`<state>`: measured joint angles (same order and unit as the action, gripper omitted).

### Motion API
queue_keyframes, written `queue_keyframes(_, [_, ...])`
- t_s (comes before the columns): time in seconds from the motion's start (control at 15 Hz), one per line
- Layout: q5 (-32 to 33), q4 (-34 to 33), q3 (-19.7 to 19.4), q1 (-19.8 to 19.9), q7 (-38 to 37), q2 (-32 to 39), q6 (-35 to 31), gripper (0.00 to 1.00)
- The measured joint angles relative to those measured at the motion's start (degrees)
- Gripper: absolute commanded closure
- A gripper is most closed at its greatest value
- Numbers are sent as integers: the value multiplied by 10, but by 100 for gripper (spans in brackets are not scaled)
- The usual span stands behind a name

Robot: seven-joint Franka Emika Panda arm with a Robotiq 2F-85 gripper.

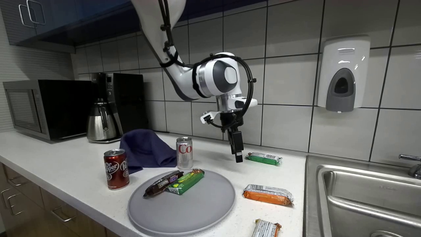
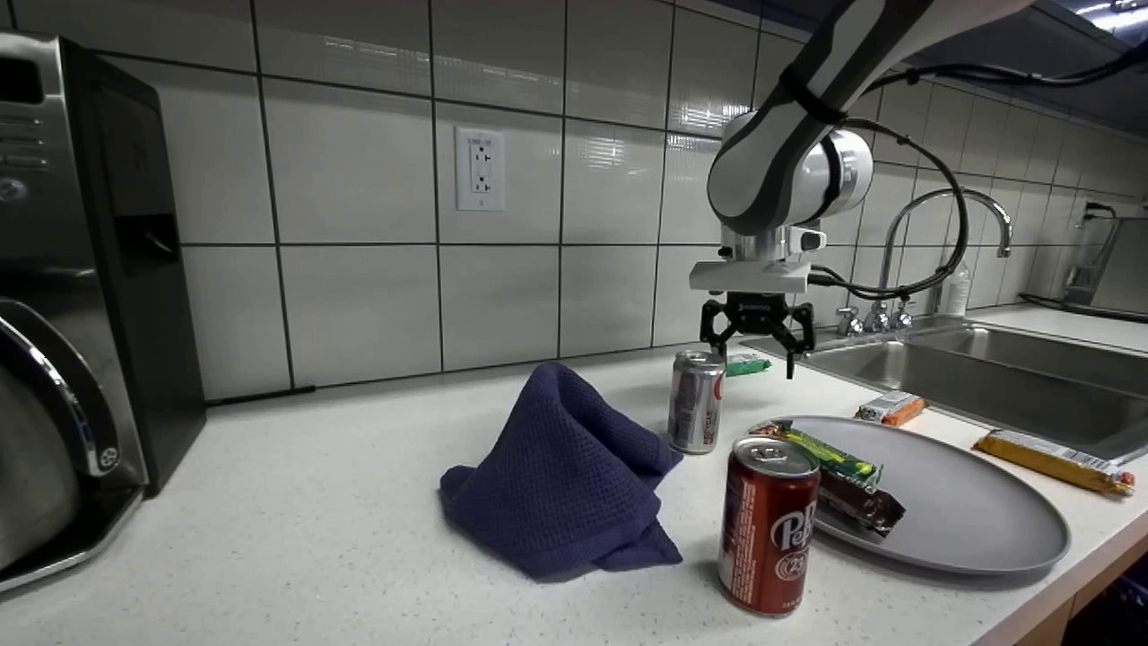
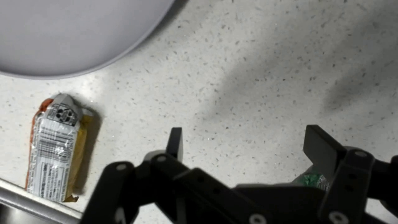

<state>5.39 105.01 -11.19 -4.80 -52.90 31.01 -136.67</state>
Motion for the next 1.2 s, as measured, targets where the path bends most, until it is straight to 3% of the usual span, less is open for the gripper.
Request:
queue_keyframes(0.53, [-25,-115,0,5,-78,65,74,0])
queue_keyframes(1.2, [-41,-233,0,32,-108,132,114,0])
